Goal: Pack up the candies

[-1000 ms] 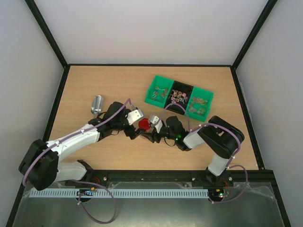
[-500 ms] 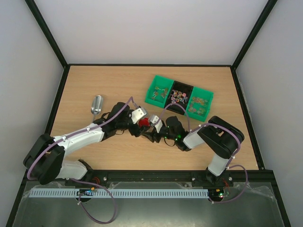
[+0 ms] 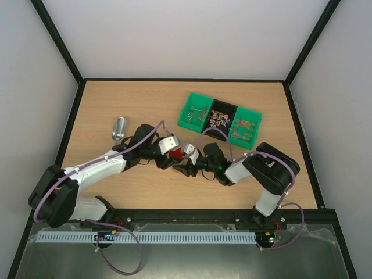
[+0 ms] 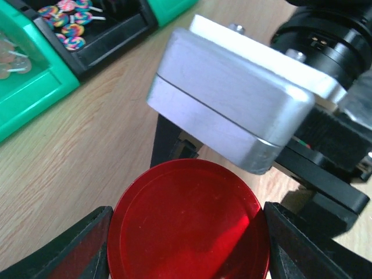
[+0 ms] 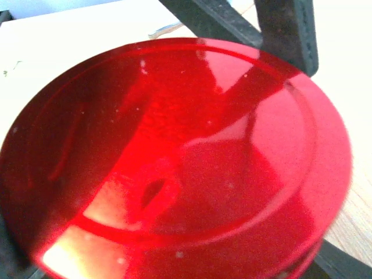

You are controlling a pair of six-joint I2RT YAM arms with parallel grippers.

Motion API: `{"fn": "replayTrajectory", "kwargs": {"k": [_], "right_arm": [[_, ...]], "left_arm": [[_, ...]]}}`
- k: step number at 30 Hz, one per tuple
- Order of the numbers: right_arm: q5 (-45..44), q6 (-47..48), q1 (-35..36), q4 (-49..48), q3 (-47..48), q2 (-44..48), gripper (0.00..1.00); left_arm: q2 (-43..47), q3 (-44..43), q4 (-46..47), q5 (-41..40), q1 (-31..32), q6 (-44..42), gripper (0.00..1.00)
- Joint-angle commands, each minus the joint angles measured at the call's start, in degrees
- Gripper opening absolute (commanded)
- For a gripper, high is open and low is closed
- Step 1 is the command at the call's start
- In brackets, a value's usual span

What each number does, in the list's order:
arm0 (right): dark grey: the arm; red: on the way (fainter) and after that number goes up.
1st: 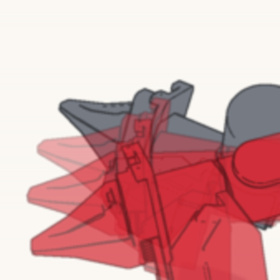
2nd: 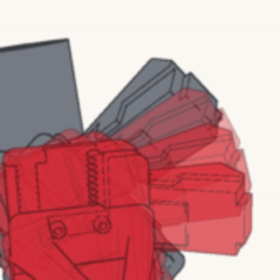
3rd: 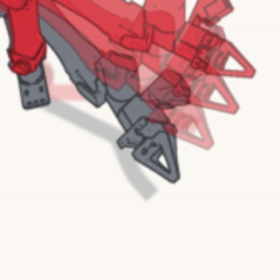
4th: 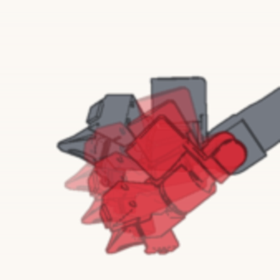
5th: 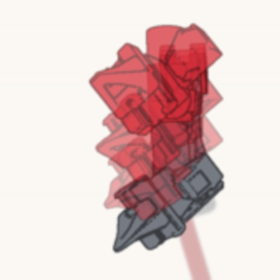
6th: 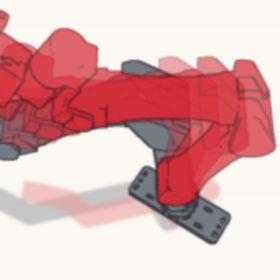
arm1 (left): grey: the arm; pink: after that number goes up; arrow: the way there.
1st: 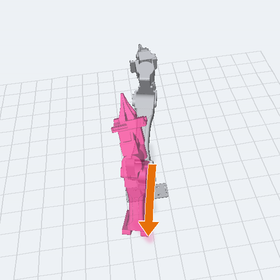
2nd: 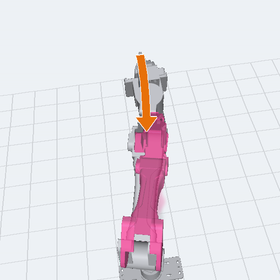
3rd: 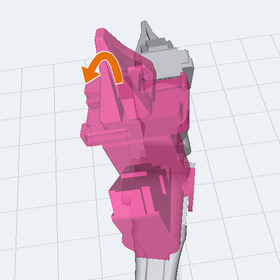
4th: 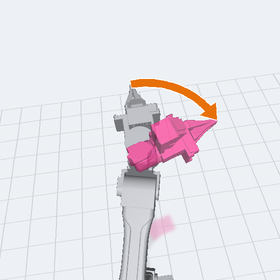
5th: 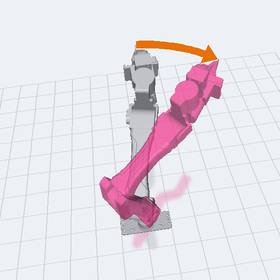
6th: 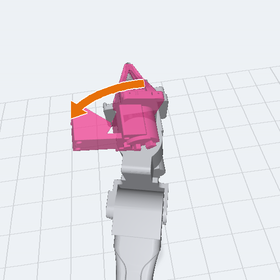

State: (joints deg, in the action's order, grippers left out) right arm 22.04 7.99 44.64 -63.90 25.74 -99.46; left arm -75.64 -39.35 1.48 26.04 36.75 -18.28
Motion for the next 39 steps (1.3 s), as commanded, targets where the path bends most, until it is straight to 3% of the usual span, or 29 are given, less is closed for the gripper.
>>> {"fn": "replayTrajectory", "kwargs": {"k": [1,9,13,15,18,24,30,39], "right_arm": [[8.1,4.25,-0.02,1.35,-0.78,0.96,0.3],[14.95,8.78,-0.29,3.94,-1.13,1.91,0.29],[15.43,9.81,-0.35,4.91,-1.05,2.2,0.28],[14.09,8.92,-0.34,4.73,-1.05,2.28,0.28],[11.6,7.43,-0.34,4.22,-1.16,2.46,0.28],[5.26,2.33,-0.34,3.03,-1.05,1.63,0.27],[1.64,-1.84,-0.11,1.8,-1.36,1.15,0.28],[0.01,-1.83,0.33,1.91,-1.32,1.01,0.29]], "left_arm": [[0.21,-2.33,-11.49,11.64,-2.64,-16.75,0.54],[-9.19,-14.37,-37.9,16.85,-4.69,-50.53,0.52],[-13.34,-19.37,-43.51,16.71,-4.92,-58.71,0.52],[-13.77,-20.79,-42.68,16.83,-5.11,-55.99,0.57],[-11.54,-20.44,-38.81,18.14,-5.96,-47.25,0.73],[0.14,-9.11,-21.56,13.36,-5.79,-23.94,0.94],[7.03,-0.55,-9.7,1.92,-3.33,-3.53,0.96],[5.31,1.22,-1.61,-4.68,1.81,6.38,0.94]]}}
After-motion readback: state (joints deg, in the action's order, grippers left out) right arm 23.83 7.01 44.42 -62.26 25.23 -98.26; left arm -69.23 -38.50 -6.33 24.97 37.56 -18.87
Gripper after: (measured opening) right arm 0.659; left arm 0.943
